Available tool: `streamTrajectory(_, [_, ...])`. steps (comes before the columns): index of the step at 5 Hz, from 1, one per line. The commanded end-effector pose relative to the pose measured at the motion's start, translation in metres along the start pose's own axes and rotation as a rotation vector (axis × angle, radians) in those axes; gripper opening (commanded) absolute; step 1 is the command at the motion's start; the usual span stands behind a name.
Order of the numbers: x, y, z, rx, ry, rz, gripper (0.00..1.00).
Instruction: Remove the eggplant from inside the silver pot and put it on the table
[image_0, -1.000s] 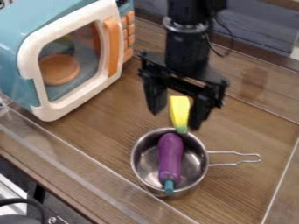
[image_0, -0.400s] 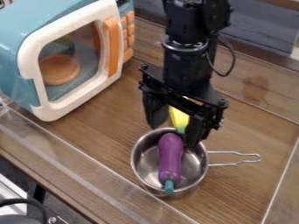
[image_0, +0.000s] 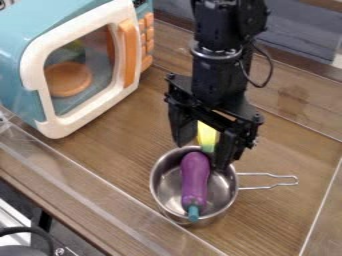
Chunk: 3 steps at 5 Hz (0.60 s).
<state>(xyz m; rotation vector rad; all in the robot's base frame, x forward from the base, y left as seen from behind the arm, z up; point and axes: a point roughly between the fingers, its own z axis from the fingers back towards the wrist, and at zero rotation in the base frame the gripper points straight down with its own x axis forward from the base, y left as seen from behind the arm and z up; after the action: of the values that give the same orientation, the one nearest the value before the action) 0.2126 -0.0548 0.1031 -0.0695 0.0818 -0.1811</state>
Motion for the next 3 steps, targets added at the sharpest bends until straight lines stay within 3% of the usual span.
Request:
streamTrajectory(1, [0.0042,0.0034,-0.0027,-0.004,-0.014,-0.042,1.0])
streamTrajectory(3, [0.0065,0.0052,-0.0006,-0.024,-0.013,0.004,1.0])
